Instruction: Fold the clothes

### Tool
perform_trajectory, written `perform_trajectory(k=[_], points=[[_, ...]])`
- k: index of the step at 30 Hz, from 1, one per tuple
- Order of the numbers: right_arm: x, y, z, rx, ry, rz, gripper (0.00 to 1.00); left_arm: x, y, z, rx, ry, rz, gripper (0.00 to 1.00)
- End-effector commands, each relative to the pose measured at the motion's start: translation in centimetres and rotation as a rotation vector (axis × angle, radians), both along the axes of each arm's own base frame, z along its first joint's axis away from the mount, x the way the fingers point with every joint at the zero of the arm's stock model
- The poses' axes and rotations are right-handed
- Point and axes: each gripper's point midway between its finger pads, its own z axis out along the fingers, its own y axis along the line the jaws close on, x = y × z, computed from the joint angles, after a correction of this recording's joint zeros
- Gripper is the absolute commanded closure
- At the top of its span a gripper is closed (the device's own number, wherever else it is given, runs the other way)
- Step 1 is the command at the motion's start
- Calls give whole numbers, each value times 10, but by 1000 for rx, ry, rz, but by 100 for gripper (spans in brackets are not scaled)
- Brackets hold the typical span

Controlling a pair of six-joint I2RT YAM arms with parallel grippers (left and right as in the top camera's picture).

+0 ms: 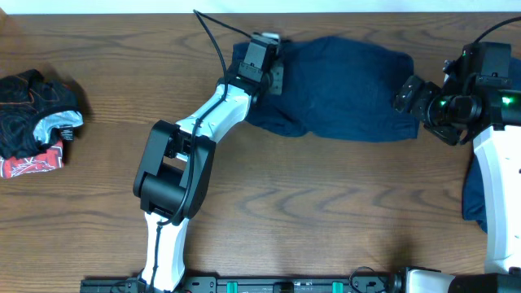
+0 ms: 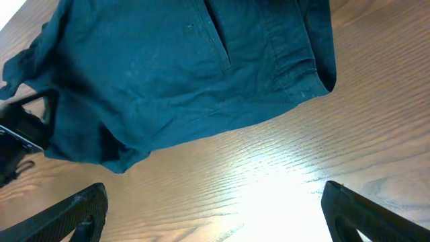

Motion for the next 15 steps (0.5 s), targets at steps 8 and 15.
perform_trajectory(k=[8, 15], points=[[0, 2, 10, -10, -30, 27, 1, -45, 15, -28, 116, 206, -59, 94], [-1, 3, 10, -6, -29, 28, 1, -92, 15, -59, 154, 401, -153, 94]])
